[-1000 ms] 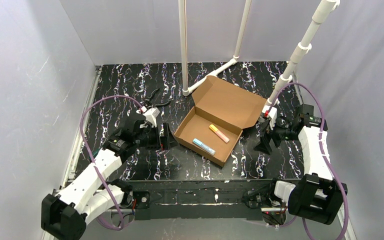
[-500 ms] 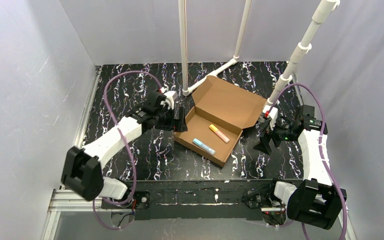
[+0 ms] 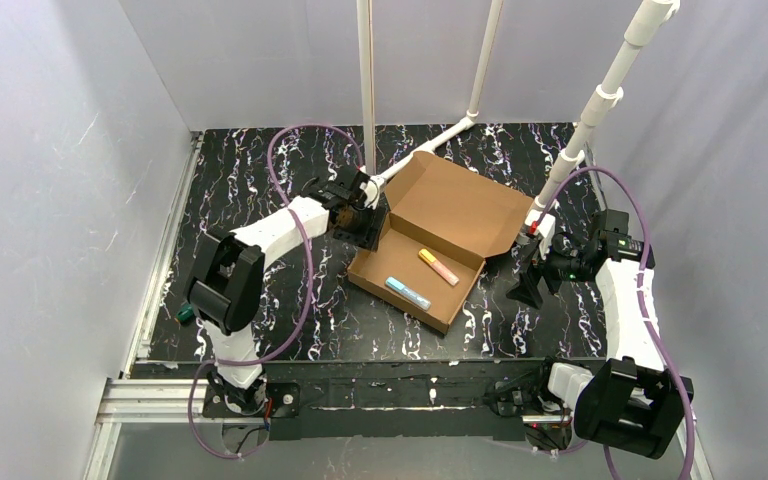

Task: Fold the paper box

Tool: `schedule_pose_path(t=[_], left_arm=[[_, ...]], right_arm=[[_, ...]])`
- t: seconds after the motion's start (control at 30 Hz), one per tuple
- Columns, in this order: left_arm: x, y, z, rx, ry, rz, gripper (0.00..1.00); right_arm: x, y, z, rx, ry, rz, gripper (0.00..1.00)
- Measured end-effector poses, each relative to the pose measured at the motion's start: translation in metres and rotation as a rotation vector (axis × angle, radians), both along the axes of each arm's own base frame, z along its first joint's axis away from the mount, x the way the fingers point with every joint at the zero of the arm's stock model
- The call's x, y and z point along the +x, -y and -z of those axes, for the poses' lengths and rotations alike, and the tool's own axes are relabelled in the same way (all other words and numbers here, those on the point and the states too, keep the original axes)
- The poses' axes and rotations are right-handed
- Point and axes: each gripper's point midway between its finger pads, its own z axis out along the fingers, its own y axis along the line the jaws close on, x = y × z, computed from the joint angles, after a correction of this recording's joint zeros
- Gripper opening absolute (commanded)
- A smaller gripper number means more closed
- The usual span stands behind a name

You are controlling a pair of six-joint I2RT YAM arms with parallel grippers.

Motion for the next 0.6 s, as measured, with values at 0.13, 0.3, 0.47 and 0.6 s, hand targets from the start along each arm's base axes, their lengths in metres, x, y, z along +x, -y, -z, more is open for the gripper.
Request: schedule_pose_path(t=[0.13, 0.3, 0.47, 0.6], left_arm=[[-0.003, 0.002, 0.010, 0.036, -0.006, 0.017, 0.34], [-0.002, 0.002, 0.013, 0.076, 0.025, 0.019, 0.04], [-0.007, -0.003, 0.012, 0.077, 0.053, 0.012, 0.00], [-0.023, -0.018, 0.011, 0.088, 0.059, -0.028, 0.00]], right_arm=[[0.000, 0.000, 0.001, 0.001, -0.004, -0.002, 0.98], [0.000, 0.000, 0.002, 0.001, -0.007, -0.002, 0.98], [0.000, 0.000, 0.002, 0.001, -0.007, -0.002, 0.98], [0.000, 0.000, 0.002, 0.001, -0.007, -0.002, 0.98]])
